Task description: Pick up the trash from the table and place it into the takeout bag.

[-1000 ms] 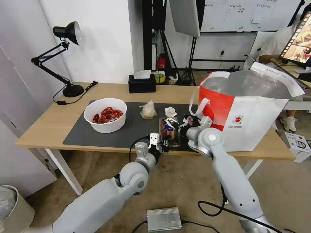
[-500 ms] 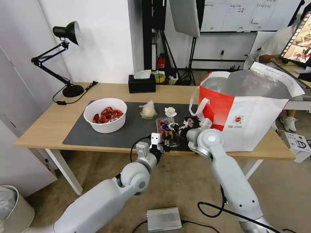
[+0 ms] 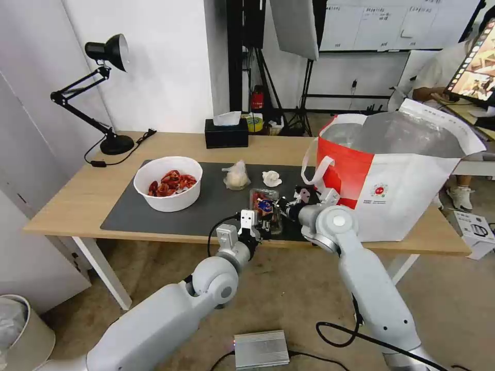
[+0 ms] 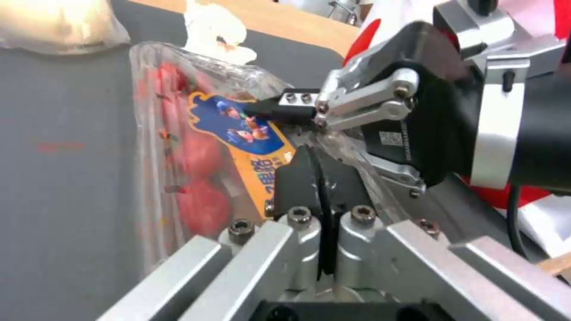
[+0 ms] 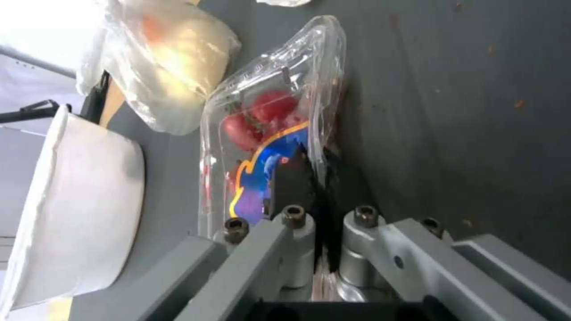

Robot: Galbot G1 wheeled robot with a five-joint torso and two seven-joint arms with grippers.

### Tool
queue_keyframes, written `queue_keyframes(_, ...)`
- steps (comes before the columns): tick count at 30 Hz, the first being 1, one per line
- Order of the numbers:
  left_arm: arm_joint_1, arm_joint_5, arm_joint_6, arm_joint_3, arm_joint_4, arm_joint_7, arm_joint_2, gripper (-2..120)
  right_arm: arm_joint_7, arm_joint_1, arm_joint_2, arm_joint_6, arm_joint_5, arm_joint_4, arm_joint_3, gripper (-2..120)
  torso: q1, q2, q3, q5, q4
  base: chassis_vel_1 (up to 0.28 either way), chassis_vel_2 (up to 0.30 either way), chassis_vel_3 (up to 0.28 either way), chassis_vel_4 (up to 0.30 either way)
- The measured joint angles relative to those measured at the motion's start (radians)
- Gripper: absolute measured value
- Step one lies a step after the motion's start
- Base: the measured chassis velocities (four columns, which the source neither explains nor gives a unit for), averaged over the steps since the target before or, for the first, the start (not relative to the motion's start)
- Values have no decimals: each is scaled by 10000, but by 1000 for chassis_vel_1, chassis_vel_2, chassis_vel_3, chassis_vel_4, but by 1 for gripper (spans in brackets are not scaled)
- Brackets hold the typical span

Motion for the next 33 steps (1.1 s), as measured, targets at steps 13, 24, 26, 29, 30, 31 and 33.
queue_keyframes(13, 892, -47, -209, -1043, -924, 154, 832, 0, -18, -17, 30, 31, -26, 37, 12, 0, 0, 0, 2, 0, 0, 0, 0, 0, 0)
queue_keyframes(24, 2049, 86, -262, -2185, -1578, 333, 1255, 0, -54, -7, 105, 34, -20, 272, 30, 0, 1, -1, 2, -1, 0, 0, 0, 0, 0)
queue_keyframes(26, 2234, 129, -271, -2383, -1667, 363, 1276, 0, -58, -7, 117, 37, -20, 298, 37, 0, 1, -1, 2, 0, 0, 0, 0, 0, 0)
queue_keyframes(29, 2653, 252, -278, -2803, -1835, 454, 1296, 0, -70, -9, 109, 42, -19, 376, 63, 0, 1, -1, 2, -1, -1, 0, 0, 0, 0)
queue_keyframes(30, 2813, 305, -282, -2971, -1910, 487, 1318, 0, -75, -12, 93, 45, -17, 422, 74, 0, 1, 0, 1, -1, 0, 0, 0, 0, 0)
queue_keyframes(31, 3012, 361, -284, -3149, -2015, 516, 1351, 0, -79, -12, 71, 47, -10, 478, 87, 0, 1, -1, 2, 0, 0, 0, 0, 0, 0)
queue_keyframes(33, 3185, 399, -284, -3320, -2117, 553, 1380, 0, -87, -12, 51, 51, 0, 538, 110, 0, 1, -1, 1, -1, 0, 0, 0, 0, 0)
